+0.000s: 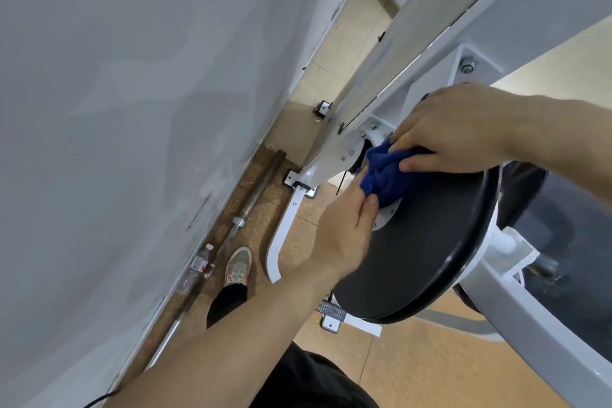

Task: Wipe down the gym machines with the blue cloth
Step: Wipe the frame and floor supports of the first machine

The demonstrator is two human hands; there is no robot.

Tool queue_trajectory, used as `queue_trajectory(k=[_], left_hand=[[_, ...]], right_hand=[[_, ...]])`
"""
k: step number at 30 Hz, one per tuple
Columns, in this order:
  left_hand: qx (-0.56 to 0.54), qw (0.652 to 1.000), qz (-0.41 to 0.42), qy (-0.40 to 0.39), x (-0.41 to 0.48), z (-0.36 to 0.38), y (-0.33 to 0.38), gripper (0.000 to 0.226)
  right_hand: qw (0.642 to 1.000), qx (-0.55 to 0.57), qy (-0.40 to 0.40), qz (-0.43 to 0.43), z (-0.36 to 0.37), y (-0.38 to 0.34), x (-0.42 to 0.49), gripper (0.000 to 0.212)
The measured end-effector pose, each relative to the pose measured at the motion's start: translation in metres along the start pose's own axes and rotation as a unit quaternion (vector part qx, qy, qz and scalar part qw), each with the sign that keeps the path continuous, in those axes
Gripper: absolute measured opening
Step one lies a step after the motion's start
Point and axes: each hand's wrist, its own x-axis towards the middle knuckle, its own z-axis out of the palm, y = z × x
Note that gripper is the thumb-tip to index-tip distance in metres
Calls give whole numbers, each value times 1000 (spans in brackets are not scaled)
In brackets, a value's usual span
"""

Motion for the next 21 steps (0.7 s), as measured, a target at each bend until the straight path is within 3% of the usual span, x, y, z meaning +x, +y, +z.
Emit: queue_trajectory(k=[2, 6, 10, 14, 18, 21], left_hand=[[-16, 999, -45, 9, 4, -5, -8, 22], [-89, 987, -135, -8, 27, -7, -11, 27], [-69, 991, -100, -49, 54, -3, 16, 30], [-33, 991, -76, -102, 111, -1, 55, 41], [2, 992, -56, -111, 109, -1, 59, 33], [-10, 991, -73, -113, 70, -16, 44, 25]], right_hand=[[999, -28, 4, -18, 12, -15, 11, 72], [999, -19, -40, -4, 9, -25, 24, 49], [995, 57, 63, 58, 16, 23, 3, 73], [970, 144, 160, 115, 29, 56, 2, 76], [959, 170, 170, 151, 27, 52, 1, 76], [972, 166, 124, 110, 20, 16, -7, 69]])
